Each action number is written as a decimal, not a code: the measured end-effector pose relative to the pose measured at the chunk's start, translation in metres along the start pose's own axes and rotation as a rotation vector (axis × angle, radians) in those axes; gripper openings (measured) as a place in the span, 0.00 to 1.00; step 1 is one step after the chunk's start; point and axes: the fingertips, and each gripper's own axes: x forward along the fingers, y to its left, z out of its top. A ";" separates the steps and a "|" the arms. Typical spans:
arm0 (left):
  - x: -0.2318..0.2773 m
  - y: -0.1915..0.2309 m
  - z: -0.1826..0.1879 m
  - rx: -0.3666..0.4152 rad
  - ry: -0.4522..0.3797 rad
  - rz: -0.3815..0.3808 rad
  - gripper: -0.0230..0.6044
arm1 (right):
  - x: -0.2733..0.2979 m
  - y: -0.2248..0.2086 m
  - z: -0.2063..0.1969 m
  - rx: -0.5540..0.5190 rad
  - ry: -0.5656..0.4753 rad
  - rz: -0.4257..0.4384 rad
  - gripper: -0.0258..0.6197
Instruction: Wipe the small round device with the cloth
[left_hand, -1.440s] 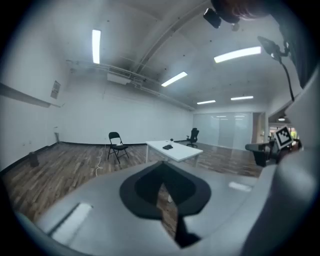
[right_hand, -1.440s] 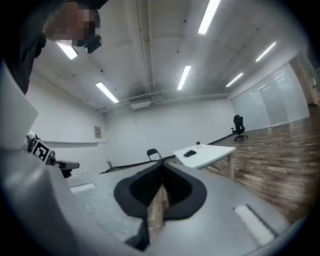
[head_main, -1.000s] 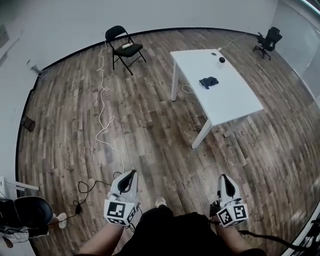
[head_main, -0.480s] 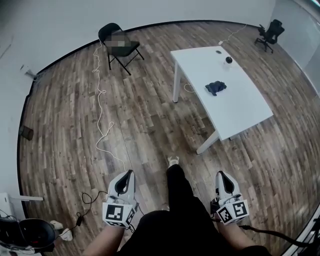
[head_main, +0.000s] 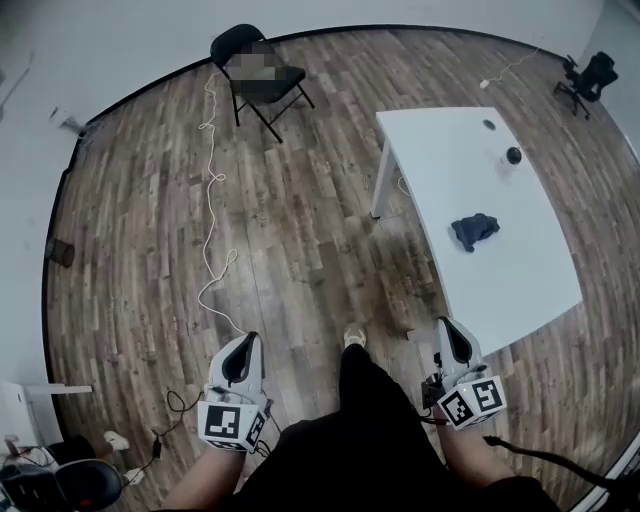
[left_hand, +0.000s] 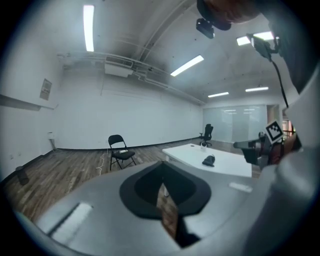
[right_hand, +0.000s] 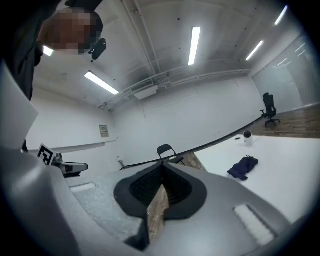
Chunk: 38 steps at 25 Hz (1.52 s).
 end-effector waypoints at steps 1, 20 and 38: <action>0.020 -0.002 0.009 -0.006 0.002 -0.007 0.05 | 0.018 -0.012 0.003 0.033 0.018 0.001 0.04; 0.264 -0.077 0.144 0.117 -0.170 -0.270 0.05 | 0.140 -0.135 0.082 -0.122 0.074 -0.142 0.04; 0.538 -0.142 0.207 0.201 -0.086 -0.844 0.05 | 0.189 -0.255 0.139 -0.254 -0.065 -0.727 0.04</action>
